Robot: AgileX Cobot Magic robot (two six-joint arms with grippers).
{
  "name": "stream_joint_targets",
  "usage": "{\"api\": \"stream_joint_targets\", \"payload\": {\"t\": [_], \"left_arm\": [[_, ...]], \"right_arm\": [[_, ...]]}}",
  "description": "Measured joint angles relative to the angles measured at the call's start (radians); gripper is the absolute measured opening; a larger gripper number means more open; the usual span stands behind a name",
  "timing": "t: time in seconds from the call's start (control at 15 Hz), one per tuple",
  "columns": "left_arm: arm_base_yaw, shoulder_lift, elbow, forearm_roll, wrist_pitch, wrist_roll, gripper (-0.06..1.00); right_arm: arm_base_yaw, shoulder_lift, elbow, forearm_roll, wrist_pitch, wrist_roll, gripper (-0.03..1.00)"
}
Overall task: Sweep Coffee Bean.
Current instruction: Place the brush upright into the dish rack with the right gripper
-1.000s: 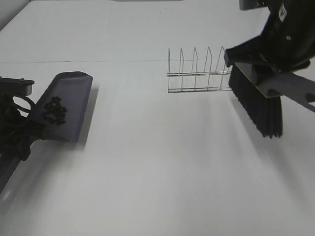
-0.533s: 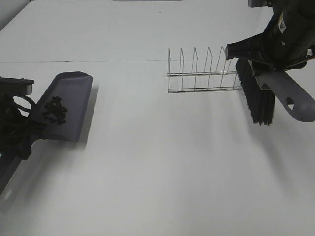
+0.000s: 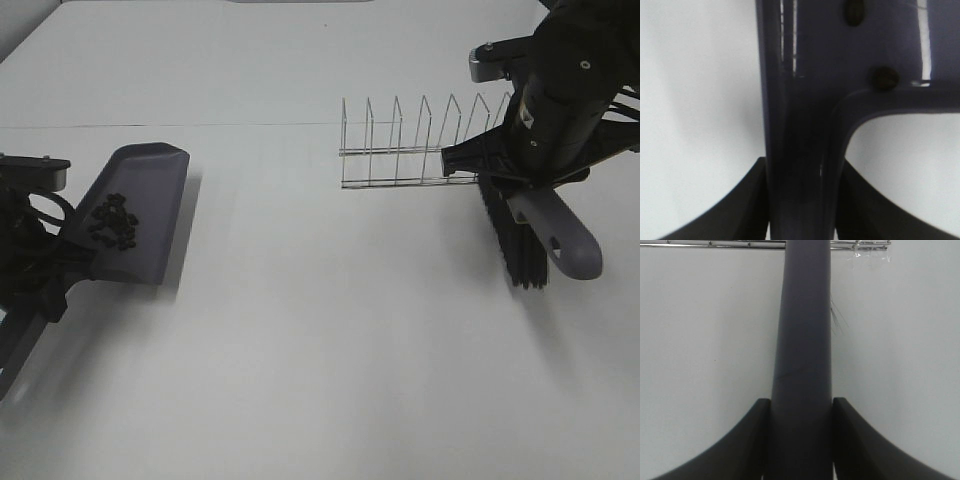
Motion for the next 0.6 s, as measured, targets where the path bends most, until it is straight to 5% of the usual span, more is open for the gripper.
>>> {"api": "stream_joint_targets", "payload": {"t": [0.6], "left_arm": [[0.0,0.0,0.0,-0.01,0.01,0.0,0.33]], "right_arm": [[-0.048,0.069,-0.112,-0.085,0.004,0.058,0.36]]}}
